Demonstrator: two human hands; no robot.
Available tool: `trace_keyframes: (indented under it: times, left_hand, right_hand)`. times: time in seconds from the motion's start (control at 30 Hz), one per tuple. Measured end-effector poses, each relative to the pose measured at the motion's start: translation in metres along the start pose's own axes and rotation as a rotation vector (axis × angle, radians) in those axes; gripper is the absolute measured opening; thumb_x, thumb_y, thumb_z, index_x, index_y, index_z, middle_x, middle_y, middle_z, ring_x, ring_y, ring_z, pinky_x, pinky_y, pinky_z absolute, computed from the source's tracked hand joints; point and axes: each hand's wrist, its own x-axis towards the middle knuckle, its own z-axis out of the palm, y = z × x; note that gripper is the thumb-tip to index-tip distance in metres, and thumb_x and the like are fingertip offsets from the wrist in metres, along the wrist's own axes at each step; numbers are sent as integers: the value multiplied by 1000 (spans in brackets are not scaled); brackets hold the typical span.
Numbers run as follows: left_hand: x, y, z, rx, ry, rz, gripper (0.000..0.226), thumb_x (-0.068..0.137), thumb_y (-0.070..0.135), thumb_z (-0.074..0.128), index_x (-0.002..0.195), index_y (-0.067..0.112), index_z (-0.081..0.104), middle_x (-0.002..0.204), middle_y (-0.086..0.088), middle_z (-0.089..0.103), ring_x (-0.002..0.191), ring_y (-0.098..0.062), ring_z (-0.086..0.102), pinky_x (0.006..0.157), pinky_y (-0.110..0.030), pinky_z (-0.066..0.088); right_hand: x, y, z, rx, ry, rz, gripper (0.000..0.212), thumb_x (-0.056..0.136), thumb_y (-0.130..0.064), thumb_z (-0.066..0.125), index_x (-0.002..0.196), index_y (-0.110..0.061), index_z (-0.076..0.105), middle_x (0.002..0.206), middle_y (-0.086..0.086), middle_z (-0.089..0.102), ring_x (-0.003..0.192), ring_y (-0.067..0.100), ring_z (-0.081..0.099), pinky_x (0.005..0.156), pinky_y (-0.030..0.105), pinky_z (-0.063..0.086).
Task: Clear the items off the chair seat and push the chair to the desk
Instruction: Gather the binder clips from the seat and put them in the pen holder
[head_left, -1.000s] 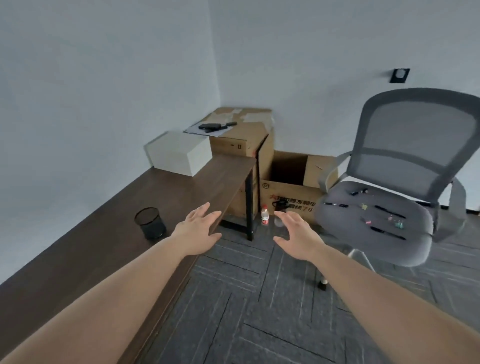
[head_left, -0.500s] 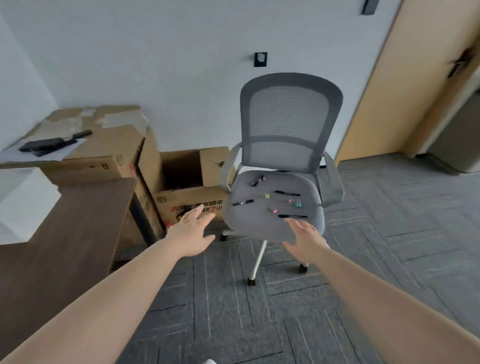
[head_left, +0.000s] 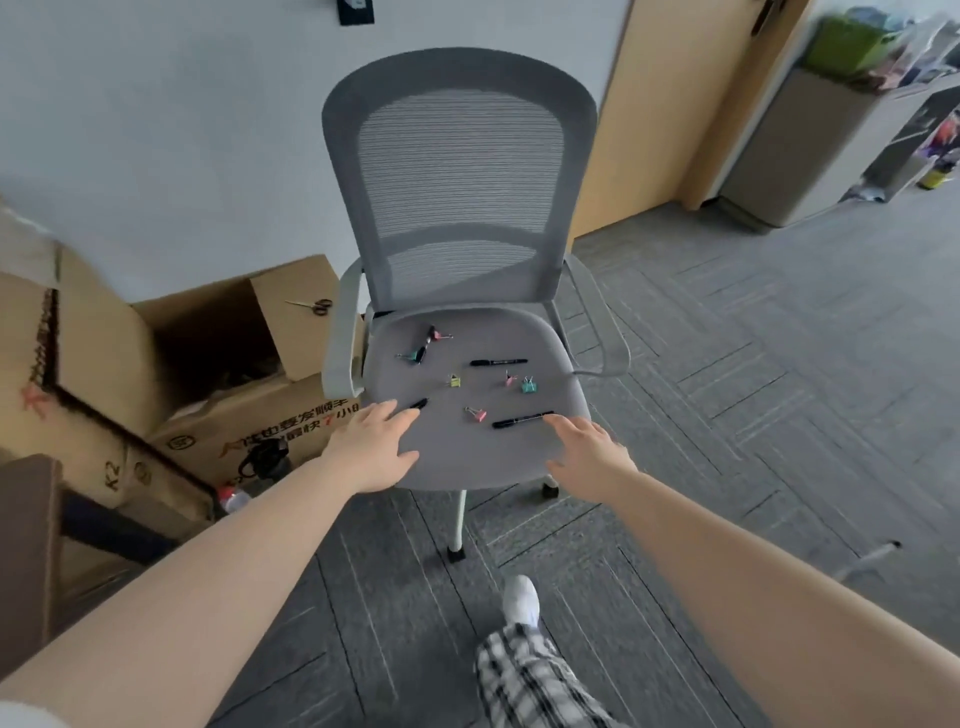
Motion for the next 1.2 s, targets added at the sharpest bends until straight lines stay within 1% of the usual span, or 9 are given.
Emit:
trace_keyframes:
  times: [0.17,0.37,0.57,0.73,0.8,0.9,1.0,1.1,1.2]
  left_hand:
    - [77,-4,-2,32,-58,-1,62,94,44,41,149,31,15,159,-1,9,146,-25,8,113,-46,26]
    - [190,-9,-2,25,-80,-86,59,95,46,38,148,36,13,160,0,6,147,-24,4,114,-48,19]
    - [287,-1,29,-6,-155,-113,57,95,42,41,146,37,16,159,-2,9,144,-28,11,108,-50,32]
    - [340,-2,69,-15,-243,-102,54,95,36,43,145,38,22,158,0,8,145,-23,6,104,-49,34]
    - [358,-6,85,-52,-266,-114,53,95,34,44,144,37,23,158,-1,8,143,-25,12,100,-47,38]
    - [376,-10,108,-81,-250,-126,56,94,31,46,145,35,22,158,-4,8,133,-33,29,93,-46,43]
    - [387,-13,125,-83,-256,-156,59,94,30,48,146,36,20,157,-5,8,123,-37,41,89,-45,45]
    - [394,-15,135,-45,-252,-136,53,93,27,50,142,32,29,152,-7,17,115,-37,46,80,-44,47]
    - [401,-17,139,-40,-187,-103,24,92,15,51,116,15,49,129,-13,35,91,-33,47,63,-38,40]
  right_hand:
    - [91,23,4,2,-69,56,62,91,-29,48,147,-31,21,143,4,37,132,29,33,97,46,40]
    - [220,42,9,40,-145,49,59,91,-24,47,145,-30,24,133,7,39,121,33,41,84,42,45]
    - [312,57,27,24,-228,83,53,90,-18,48,139,-27,31,126,10,41,114,36,45,73,37,43]
    - [355,56,61,31,-287,117,53,85,-10,51,132,-30,37,118,6,40,106,31,46,63,35,40]
    - [368,54,77,36,-291,124,53,84,-6,52,130,-28,40,119,6,39,108,31,43,61,34,39]
    - [383,50,96,37,-278,155,64,80,3,53,133,-30,37,125,4,35,112,29,36,52,30,36]
    - [390,50,112,42,-257,181,73,76,9,48,136,-31,34,131,3,32,116,29,33,56,32,38]
    - [394,52,120,26,-205,177,61,77,11,47,128,-22,42,125,6,38,112,29,35,61,35,41]
    - [398,53,122,79,-179,212,39,79,11,45,113,-10,48,114,9,41,111,30,37,61,35,40]
